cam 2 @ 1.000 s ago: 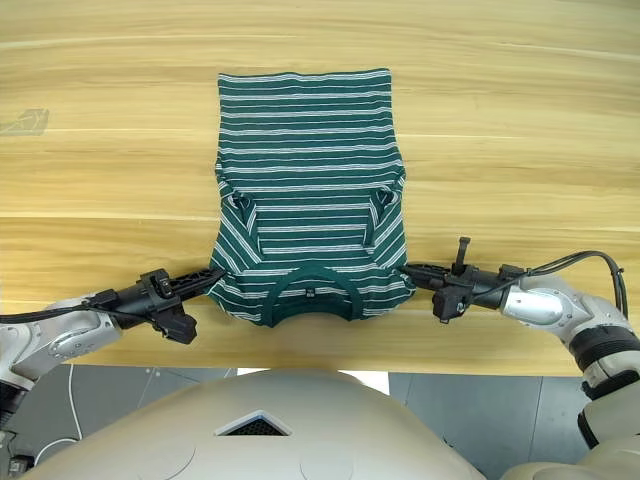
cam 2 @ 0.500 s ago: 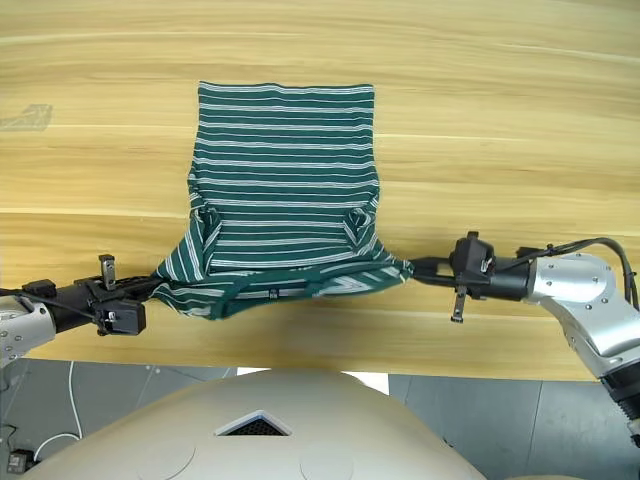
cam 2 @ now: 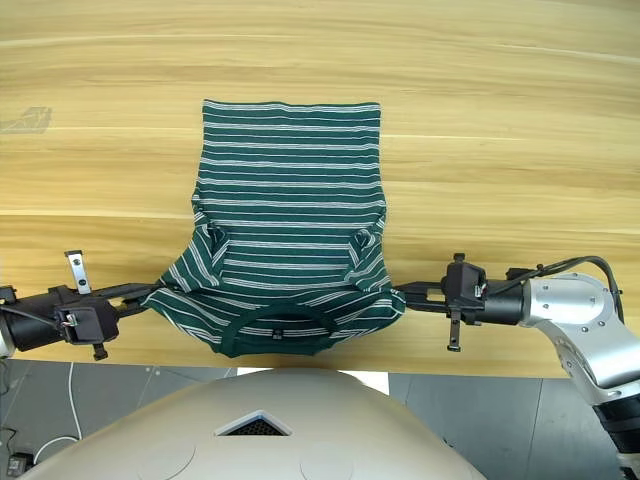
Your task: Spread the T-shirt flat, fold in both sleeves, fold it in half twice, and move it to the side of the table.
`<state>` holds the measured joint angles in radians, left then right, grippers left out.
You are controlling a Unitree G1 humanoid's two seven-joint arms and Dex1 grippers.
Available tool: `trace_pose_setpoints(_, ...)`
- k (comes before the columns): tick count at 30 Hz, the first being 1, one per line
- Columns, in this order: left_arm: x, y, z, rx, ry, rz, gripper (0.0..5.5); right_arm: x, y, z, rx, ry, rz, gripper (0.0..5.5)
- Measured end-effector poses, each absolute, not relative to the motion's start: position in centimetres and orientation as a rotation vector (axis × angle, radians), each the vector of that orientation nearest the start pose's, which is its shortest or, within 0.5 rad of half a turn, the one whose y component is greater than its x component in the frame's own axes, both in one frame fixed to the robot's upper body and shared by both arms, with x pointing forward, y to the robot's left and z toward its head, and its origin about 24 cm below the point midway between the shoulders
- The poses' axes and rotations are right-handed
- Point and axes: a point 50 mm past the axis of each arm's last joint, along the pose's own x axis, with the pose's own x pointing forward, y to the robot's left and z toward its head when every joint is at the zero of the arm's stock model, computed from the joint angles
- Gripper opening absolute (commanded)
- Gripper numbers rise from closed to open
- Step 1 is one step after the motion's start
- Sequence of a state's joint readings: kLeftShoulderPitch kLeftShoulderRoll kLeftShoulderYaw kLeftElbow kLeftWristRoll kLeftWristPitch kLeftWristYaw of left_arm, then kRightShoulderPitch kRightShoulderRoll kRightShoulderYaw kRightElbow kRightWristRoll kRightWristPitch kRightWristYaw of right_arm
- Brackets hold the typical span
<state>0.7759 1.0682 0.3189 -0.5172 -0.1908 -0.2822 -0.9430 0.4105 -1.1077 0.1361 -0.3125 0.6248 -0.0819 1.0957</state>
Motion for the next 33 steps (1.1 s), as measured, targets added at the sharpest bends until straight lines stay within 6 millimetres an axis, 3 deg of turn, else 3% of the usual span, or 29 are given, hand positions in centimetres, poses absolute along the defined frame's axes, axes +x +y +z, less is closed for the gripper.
trace_pose_setpoints(4,11.2,24.2,11.8,0.842,0.315,-1.234,0.00,14.2,-22.6,8.9,-0.190,0.383,1.388,0.00)
trace_pose_setpoints(7,12.4,23.9,12.7,0.828,0.252,-1.224,0.00,15.4,-22.0,9.8,-0.196,0.298,1.374,0.00)
trace_pose_setpoints(11,15.9,23.9,13.2,0.833,0.171,-1.175,0.00,18.9,-21.7,10.0,-0.290,0.204,1.290,0.00)
trace_pose_setpoints(15,21.9,24.2,12.5,0.871,0.109,-1.017,0.00,24.2,-20.8,9.5,-0.338,0.118,1.155,0.00)
trace_pose_setpoints(21,26.3,24.9,9.3,0.826,0.168,-0.917,0.00,29.4,-20.6,8.4,-0.326,0.097,1.015,0.00)
trace_pose_setpoints(29,29.3,24.6,7.5,0.753,0.148,-0.835,0.00,32.4,-20.6,7.6,-0.324,0.077,0.916,0.00)
trace_pose_setpoints(33,31.2,24.1,7.9,0.674,0.071,-0.713,0.00,33.0,-20.6,7.0,-0.318,0.081,0.891,0.00)
